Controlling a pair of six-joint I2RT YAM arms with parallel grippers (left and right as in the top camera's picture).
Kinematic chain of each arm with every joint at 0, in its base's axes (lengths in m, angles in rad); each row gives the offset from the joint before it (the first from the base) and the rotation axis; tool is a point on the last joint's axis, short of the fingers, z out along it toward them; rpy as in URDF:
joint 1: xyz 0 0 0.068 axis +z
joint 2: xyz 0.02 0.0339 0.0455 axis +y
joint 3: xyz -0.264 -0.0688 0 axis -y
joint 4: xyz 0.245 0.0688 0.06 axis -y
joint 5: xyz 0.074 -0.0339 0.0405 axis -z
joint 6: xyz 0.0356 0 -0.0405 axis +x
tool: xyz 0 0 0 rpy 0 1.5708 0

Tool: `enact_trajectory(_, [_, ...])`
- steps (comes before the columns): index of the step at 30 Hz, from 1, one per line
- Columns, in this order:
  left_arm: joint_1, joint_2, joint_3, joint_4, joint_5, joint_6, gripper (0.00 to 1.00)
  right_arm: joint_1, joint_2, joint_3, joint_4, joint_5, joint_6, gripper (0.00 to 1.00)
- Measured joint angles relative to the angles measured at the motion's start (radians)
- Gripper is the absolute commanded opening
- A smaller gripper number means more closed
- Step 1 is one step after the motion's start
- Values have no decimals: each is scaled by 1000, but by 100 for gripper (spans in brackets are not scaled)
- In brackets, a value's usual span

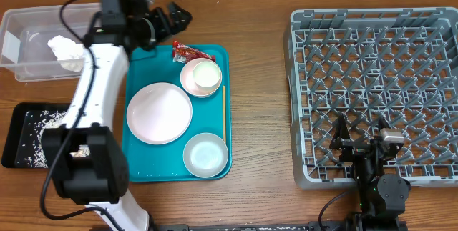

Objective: Sort waste into correct bins and load items into the dishwasher
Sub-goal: 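Reach the left gripper to the red snack wrapper and grasp it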

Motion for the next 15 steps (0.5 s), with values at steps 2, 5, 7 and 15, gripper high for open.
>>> enact_trajectory(2, [-48,0,0,-41,-116,-94,100,0,0,0,0,0,0,100])
enact_trajectory(5, [-114,4,0,-69,-299,-214,100,0,0,0,0,0,0,100])
enact_trajectory(7, [-145,8,0,-69,-402,-265,100,0,0,0,0,0,0,100])
enact_trajectory(15, [-170,100,0,-51,-573,-454,100,0,0,0,1,0,0,100])
